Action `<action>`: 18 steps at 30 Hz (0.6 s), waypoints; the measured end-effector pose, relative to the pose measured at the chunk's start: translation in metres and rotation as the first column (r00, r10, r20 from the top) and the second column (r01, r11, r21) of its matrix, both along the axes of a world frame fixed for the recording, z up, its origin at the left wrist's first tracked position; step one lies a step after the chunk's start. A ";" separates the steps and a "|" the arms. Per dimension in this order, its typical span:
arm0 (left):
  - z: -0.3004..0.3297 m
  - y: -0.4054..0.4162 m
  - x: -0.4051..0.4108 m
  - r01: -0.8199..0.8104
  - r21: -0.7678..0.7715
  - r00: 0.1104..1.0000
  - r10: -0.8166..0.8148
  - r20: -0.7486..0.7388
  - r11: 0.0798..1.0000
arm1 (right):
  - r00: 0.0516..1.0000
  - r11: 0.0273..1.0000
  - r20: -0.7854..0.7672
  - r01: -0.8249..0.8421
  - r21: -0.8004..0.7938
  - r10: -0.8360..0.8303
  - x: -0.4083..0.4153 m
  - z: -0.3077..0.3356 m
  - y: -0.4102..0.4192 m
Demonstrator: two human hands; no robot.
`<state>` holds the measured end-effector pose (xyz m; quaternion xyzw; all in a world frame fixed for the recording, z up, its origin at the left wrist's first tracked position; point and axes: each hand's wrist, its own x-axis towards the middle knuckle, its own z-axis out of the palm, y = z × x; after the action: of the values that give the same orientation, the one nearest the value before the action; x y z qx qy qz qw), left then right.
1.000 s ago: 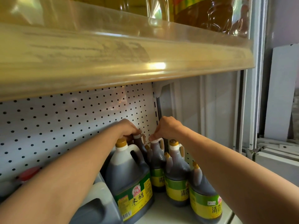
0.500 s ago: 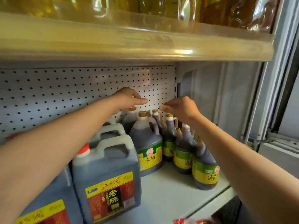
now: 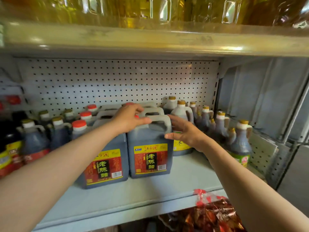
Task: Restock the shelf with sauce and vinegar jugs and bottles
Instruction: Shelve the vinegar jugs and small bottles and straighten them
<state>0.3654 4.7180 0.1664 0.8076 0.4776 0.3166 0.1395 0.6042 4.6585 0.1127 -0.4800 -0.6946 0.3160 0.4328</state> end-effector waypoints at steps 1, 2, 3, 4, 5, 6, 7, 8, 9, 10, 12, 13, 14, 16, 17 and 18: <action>-0.001 -0.002 -0.003 -0.038 0.039 0.997 0.041 -0.060 0.998 | 1.000 1.000 -0.005 0.015 0.008 -0.014 -0.002 -0.003 0.001; -0.001 -0.004 -0.007 -0.079 0.071 0.985 0.089 -0.147 0.994 | 1.000 0.999 0.000 0.029 0.022 -0.029 -0.004 -0.005 0.001; -0.002 -0.006 -0.010 -0.116 0.086 0.959 0.134 -0.248 0.990 | 0.999 0.999 0.010 0.034 0.037 -0.034 -0.005 -0.007 0.002; -0.004 -0.007 -0.013 -0.146 0.081 0.926 0.165 -0.338 0.986 | 0.999 0.998 0.013 0.036 0.045 -0.037 -0.006 -0.010 0.002; -0.005 -0.008 -0.015 -0.168 0.067 0.899 0.181 -0.400 0.984 | 0.999 0.998 0.001 0.040 0.048 -0.040 -0.007 -0.012 0.002; -0.006 -0.008 -0.016 -0.181 0.061 0.881 0.190 -0.432 0.982 | 0.999 0.998 -0.018 0.043 0.049 -0.042 -0.007 -0.015 0.002; -0.007 -0.009 -0.017 -0.191 0.074 0.870 0.203 -0.450 0.979 | 0.999 0.998 -0.036 0.041 0.052 -0.040 -0.007 -0.017 0.002; -0.008 -0.010 -0.016 -0.200 0.106 0.859 0.226 -0.460 0.974 | 0.998 0.998 -0.047 0.037 0.055 -0.034 -0.007 -0.018 0.003; -0.009 -0.010 -0.015 -0.209 0.146 0.850 0.254 -0.461 0.967 | 0.998 0.998 -0.055 0.029 0.051 -0.026 -0.007 -0.019 0.003; -0.011 -0.011 -0.014 -0.219 0.181 0.846 0.279 -0.455 0.959 | 0.998 0.999 -0.061 0.020 0.042 -0.018 -0.006 -0.020 0.004; -0.016 -0.012 -0.012 -0.241 0.214 0.851 0.312 -0.423 0.947 | 0.998 1.000 -0.070 0.006 0.027 -0.004 -0.003 -0.020 0.006; -0.018 -0.012 -0.011 -0.251 0.216 0.856 0.320 -0.406 0.944 | 0.997 1.000 -0.073 -0.001 0.022 0.003 -0.002 -0.020 0.007; -0.020 -0.011 -0.011 -0.259 0.214 0.860 0.325 -0.392 0.942 | 0.997 1.000 -0.077 -0.009 0.022 0.011 -0.001 -0.020 0.009; -0.021 -0.009 -0.011 -0.267 0.207 0.867 0.328 -0.374 0.941 | 0.996 0.999 -0.089 -0.028 0.018 0.030 0.000 -0.022 0.012; -0.021 -0.008 -0.011 -0.267 0.205 0.867 0.327 -0.375 0.942 | 0.995 0.999 -0.092 -0.043 0.009 0.044 0.001 -0.023 0.014; -0.021 -0.006 -0.011 -0.264 0.202 0.862 0.325 -0.389 0.943 | 0.993 0.998 -0.098 -0.062 -0.007 0.061 0.003 -0.023 0.015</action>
<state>0.3547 4.7115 0.1456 0.7816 0.5904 0.1875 -0.0737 0.6071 4.6739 0.0898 -0.4444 -0.6854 0.3559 0.4540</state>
